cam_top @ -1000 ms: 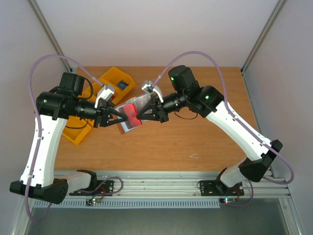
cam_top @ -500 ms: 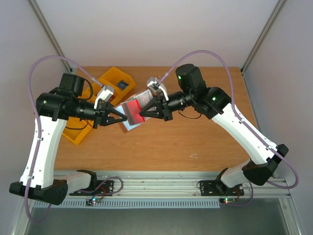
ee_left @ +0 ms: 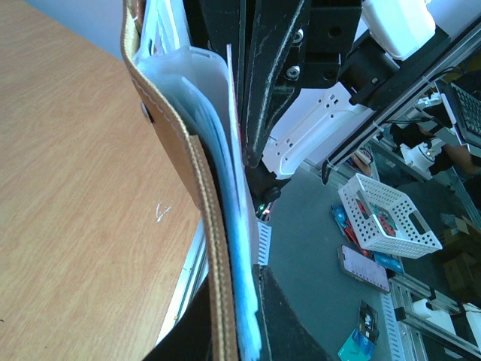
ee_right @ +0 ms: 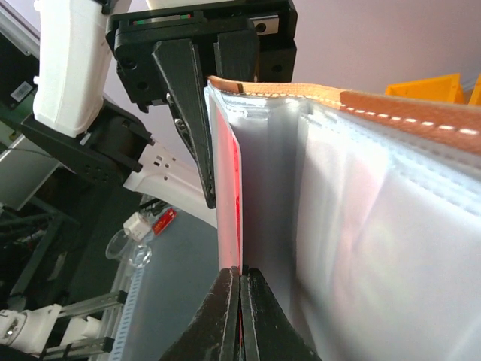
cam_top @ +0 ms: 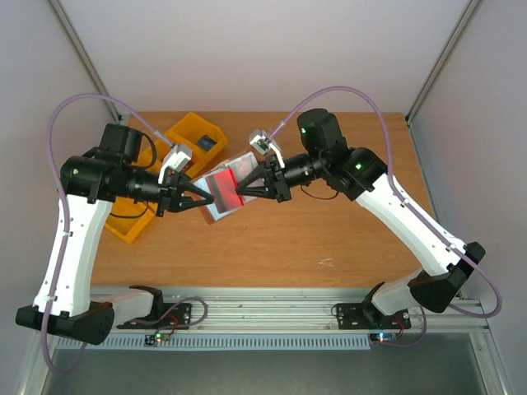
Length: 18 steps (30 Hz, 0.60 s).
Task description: Take the credit cards out of the card holder
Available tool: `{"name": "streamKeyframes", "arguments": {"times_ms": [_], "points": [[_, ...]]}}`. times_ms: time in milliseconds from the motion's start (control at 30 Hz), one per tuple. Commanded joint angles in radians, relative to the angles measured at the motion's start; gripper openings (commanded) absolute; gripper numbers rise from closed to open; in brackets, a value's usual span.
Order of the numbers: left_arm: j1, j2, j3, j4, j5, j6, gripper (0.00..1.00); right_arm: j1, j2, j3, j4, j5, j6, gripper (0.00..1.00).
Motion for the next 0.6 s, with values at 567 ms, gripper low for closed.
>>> {"name": "streamKeyframes", "arguments": {"times_ms": [567], "points": [[-0.001,-0.065,-0.164,0.06,-0.025,-0.002,0.0,-0.17,-0.145,-0.074,-0.171,0.149,-0.085,0.01]]}}
